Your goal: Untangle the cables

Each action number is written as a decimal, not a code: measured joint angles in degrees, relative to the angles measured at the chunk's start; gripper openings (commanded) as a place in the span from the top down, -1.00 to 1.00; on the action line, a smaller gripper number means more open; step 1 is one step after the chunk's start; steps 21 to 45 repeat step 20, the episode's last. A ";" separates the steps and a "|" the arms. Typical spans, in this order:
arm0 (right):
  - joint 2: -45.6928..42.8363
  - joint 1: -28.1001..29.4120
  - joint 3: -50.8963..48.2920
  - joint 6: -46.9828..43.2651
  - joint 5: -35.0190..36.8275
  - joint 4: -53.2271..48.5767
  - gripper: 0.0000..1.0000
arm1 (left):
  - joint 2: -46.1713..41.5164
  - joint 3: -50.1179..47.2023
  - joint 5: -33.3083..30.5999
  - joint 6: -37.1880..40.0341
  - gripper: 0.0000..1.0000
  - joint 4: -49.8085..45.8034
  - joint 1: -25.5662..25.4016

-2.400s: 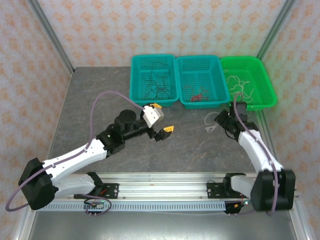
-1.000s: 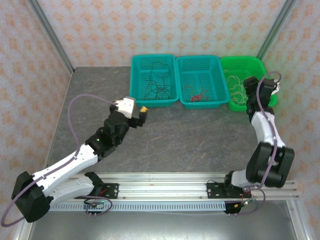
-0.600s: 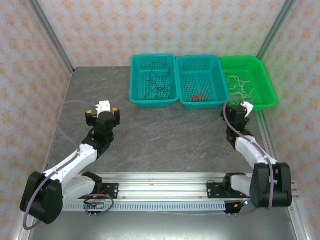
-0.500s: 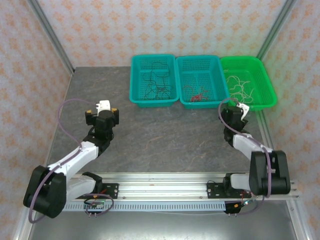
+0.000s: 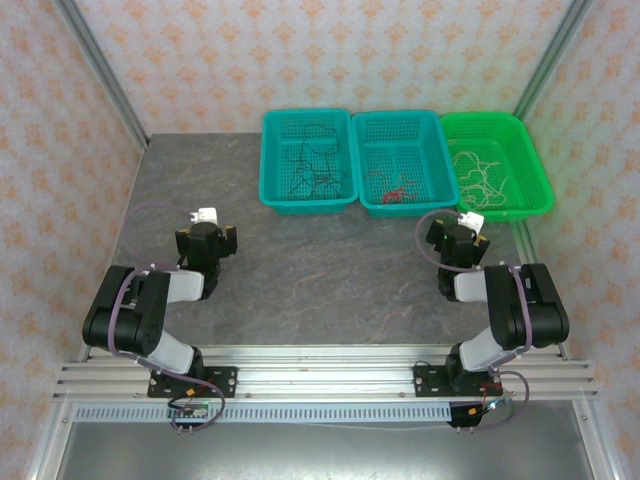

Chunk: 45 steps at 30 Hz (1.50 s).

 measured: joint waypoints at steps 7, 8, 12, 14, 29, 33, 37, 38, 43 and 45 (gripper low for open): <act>-0.17 0.07 0.09 -0.26 0.02 1.42 -0.98 | 0.00 0.02 2.14 -0.28 -1.00 3.02 0.31; -0.17 0.07 0.09 -0.26 0.04 1.42 -0.98 | 0.00 0.02 2.21 -0.35 -1.00 3.06 0.31; -0.17 0.07 0.09 -0.26 0.02 1.40 -0.98 | 0.00 0.02 2.34 -0.50 -1.00 3.30 0.31; -0.17 0.07 0.09 -0.46 -0.07 1.40 -0.98 | 0.00 0.02 2.34 -0.52 -1.00 3.30 0.31; -0.17 0.07 0.13 -1.07 -1.53 1.40 -0.98 | 0.00 0.02 2.34 -0.66 -1.00 3.30 0.31; -0.17 0.07 0.13 -1.07 -1.53 1.40 -0.98 | 0.00 0.02 2.34 -0.66 -1.00 3.30 0.31; -0.17 0.07 0.13 -1.07 -1.53 1.40 -0.98 | 0.00 0.02 2.34 -0.66 -1.00 3.30 0.31; -0.17 0.07 0.13 -1.07 -1.53 1.40 -0.98 | 0.00 0.02 2.34 -0.66 -1.00 3.30 0.31; -0.17 0.07 0.13 -1.07 -1.53 1.40 -0.98 | 0.00 0.02 2.34 -0.66 -1.00 3.30 0.31; -0.17 0.07 0.13 -1.07 -1.53 1.40 -0.98 | 0.00 0.02 2.34 -0.66 -1.00 3.30 0.31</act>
